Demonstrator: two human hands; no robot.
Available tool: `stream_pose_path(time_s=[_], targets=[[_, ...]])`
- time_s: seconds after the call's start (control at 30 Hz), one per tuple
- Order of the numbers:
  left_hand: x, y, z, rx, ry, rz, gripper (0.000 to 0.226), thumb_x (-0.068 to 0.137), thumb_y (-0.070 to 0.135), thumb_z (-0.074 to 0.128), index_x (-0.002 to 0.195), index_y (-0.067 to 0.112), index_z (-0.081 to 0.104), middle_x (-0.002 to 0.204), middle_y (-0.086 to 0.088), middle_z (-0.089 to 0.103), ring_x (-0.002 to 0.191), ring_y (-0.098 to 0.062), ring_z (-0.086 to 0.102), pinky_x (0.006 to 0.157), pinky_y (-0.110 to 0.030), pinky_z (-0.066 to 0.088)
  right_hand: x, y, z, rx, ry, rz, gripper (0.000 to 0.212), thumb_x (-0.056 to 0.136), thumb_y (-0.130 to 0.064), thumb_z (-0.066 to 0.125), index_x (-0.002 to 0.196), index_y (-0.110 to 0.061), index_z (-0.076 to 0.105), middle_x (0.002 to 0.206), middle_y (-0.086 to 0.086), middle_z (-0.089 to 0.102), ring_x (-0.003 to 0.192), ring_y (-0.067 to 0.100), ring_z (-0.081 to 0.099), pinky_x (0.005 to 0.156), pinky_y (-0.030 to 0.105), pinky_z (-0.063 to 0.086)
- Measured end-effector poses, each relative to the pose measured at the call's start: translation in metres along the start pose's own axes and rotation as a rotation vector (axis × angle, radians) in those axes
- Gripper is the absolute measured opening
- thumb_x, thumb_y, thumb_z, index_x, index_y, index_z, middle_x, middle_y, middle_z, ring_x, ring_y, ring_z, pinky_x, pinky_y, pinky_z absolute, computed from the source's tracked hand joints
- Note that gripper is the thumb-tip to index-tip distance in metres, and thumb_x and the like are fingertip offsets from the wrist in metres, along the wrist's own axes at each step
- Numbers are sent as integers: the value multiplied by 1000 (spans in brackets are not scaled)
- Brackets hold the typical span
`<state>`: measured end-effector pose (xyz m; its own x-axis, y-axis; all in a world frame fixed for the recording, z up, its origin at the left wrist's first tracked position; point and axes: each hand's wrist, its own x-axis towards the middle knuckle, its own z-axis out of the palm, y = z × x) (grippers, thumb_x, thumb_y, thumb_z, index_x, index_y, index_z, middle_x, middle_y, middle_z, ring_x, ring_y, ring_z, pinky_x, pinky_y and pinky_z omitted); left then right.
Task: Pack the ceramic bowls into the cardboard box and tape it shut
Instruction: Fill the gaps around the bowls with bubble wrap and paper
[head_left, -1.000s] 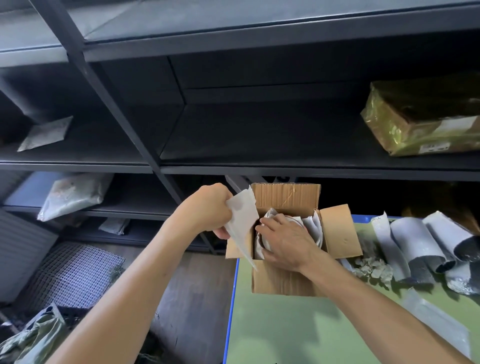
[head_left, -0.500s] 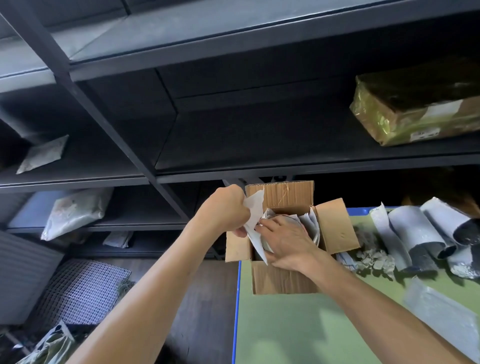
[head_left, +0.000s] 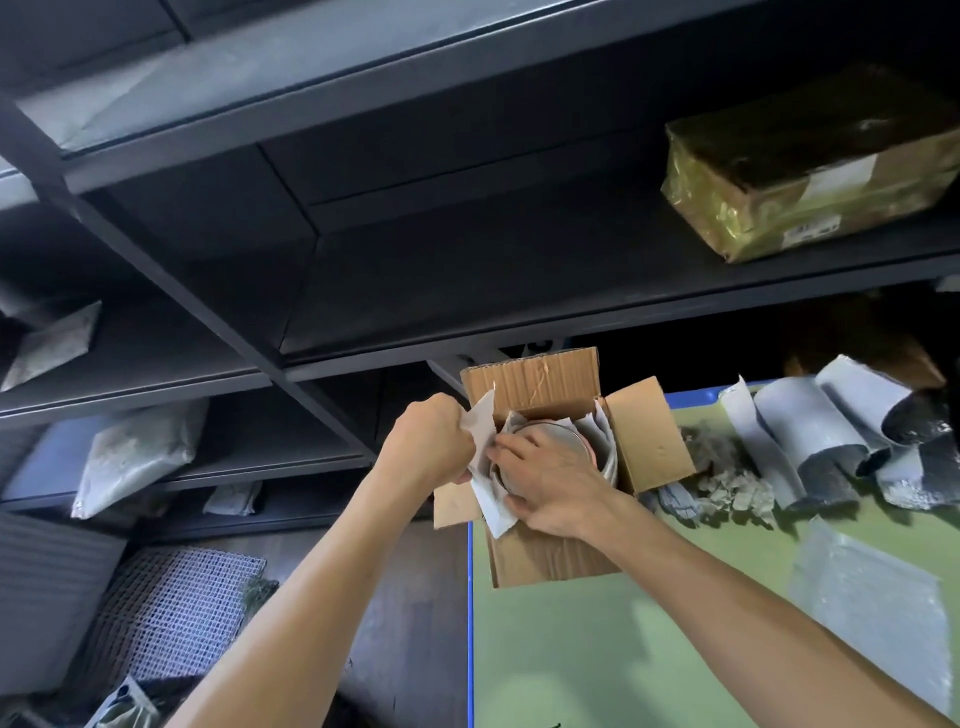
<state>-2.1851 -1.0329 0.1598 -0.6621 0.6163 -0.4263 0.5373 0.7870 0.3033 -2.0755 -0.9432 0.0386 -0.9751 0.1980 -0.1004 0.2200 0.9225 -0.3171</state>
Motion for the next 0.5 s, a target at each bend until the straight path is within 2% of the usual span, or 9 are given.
stream_pose_path(time_s=[0.13, 0.23, 0.33, 0.5], targets=[[9, -1, -15, 4, 24, -8, 24, 85, -2, 50, 99, 6, 68, 77, -8, 76, 73, -21, 75, 78, -42, 62, -2, 1, -1, 48, 6, -22, 53, 94, -30, 55, 145, -26, 41, 150, -3, 37, 130, 26, 37, 106, 40, 40], [12, -1, -18, 2, 24, -6, 24, 83, -3, 51, 99, 5, 68, 79, -9, 76, 74, -23, 76, 78, -44, 62, -3, 1, -3, 68, 28, -35, 45, 92, -27, 54, 136, -29, 48, 146, -4, 40, 126, 25, 39, 99, 40, 43], [12, -1, -14, -3, 11, -7, 22, 83, -3, 51, 96, 5, 68, 78, -8, 76, 74, -22, 75, 78, -43, 62, -1, -1, -5, 76, 1, -20, 36, 91, -30, 54, 127, -26, 55, 146, -3, 40, 125, 24, 37, 95, 39, 44], [12, -5, -14, -20, 44, -14, 21, 84, -2, 50, 93, 5, 69, 76, -8, 75, 74, -22, 75, 79, -42, 62, -1, -3, -2, 81, 2, -20, 37, 92, -39, 53, 125, -24, 58, 150, -5, 37, 125, 22, 35, 92, 37, 46]])
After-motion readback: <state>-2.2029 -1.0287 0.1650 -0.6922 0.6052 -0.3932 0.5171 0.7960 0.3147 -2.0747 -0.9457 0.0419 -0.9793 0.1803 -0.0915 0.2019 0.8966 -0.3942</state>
